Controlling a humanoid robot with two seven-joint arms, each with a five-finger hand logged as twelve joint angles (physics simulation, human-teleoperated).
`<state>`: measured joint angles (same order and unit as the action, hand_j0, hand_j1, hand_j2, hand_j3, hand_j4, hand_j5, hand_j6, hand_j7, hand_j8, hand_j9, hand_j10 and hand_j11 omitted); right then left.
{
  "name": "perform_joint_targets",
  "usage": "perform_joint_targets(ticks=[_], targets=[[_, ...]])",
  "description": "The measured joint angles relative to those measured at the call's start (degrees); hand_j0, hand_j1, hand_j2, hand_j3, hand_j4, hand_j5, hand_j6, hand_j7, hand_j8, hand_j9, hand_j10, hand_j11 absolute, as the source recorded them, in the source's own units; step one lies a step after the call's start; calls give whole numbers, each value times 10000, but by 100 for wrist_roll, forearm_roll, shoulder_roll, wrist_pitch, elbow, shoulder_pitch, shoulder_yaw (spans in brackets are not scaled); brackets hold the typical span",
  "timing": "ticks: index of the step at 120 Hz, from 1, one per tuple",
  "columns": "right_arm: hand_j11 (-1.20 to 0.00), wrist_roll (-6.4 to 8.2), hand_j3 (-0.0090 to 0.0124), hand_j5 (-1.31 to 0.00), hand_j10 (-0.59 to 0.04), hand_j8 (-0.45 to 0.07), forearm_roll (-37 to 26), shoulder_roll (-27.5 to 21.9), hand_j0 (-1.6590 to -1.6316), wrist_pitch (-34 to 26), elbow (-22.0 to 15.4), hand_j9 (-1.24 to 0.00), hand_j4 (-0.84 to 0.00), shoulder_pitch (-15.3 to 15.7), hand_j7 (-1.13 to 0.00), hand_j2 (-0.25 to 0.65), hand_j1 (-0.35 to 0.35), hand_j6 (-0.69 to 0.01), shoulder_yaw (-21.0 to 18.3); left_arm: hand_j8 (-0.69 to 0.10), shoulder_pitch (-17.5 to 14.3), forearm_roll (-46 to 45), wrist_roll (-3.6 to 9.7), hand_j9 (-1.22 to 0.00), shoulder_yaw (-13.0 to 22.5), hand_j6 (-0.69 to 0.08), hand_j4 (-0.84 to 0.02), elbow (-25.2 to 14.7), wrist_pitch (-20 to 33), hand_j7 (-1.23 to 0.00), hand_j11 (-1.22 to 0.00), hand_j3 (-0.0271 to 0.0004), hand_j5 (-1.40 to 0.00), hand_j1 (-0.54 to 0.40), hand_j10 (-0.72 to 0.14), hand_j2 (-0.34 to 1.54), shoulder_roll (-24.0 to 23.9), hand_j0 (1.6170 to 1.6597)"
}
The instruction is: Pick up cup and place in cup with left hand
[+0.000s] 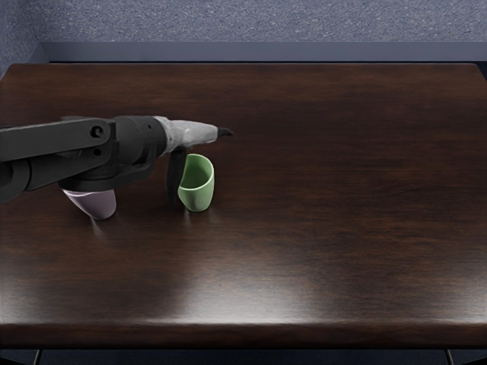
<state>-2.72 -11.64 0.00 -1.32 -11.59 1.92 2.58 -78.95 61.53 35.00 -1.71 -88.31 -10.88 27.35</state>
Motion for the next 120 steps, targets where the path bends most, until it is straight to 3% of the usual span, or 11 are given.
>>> perform_joint_targets(ticks=[28,72,92,95,96,110,120], targets=[[-311,2,0,-311,-239,-240,2,0,-16581,0,-1,-311,-240,2,-311,-49,-3203,-240,1,-499,118,6,0,-610,4,-502,-492,6,25,-611,-609,0,-613,2937,-488,106,-8,16581],[-311,8,0,-311,-239,-240,2,0,-16581,0,-1,-311,-240,-5,-311,-49,-3203,-240,1,-2880,218,22,0,-3706,4,-2883,-2874,78,43,-3707,-3705,0,-3708,83,-2870,586,-2,16580],[-310,8,0,-310,-238,-239,1,0,-16581,0,-1,-310,-239,0,-310,-49,-3204,-239,-1,-3406,351,131,2,-4426,2,-3401,-3387,88,147,-4418,-4419,0,-4428,-1088,-3387,1188,-86,16577],[-310,8,0,-310,-239,-239,0,0,-16581,0,1,-310,-239,0,-310,-49,-3204,-240,-1,-3001,361,151,2,-4485,2,-3396,-3445,89,157,-4472,-4479,0,-4483,-1364,-3435,1317,-89,16581],[-310,8,0,-310,-238,-239,0,0,-16581,0,0,-310,-239,0,-310,-49,-3204,-239,0,-2837,362,155,2,-4517,3,-3137,-3434,89,156,-4509,-4510,0,-4525,-1316,-3425,1295,-89,16577],[-311,8,0,-311,-239,-239,0,0,-16581,0,-1,-311,-240,1,-311,-49,-3203,-240,-1,-2691,372,191,1,-4877,5,-2993,-3638,88,169,-4883,-4875,0,-4885,-1178,-3620,1252,-89,16569],[-311,8,0,-311,-238,-239,0,0,-16581,0,-1,-311,-239,1,-311,-49,-3203,-239,-1,-3099,380,245,5,-5165,5,-3571,-3864,91,159,-5164,-5139,0,-5145,-784,-3825,573,-89,16555]])
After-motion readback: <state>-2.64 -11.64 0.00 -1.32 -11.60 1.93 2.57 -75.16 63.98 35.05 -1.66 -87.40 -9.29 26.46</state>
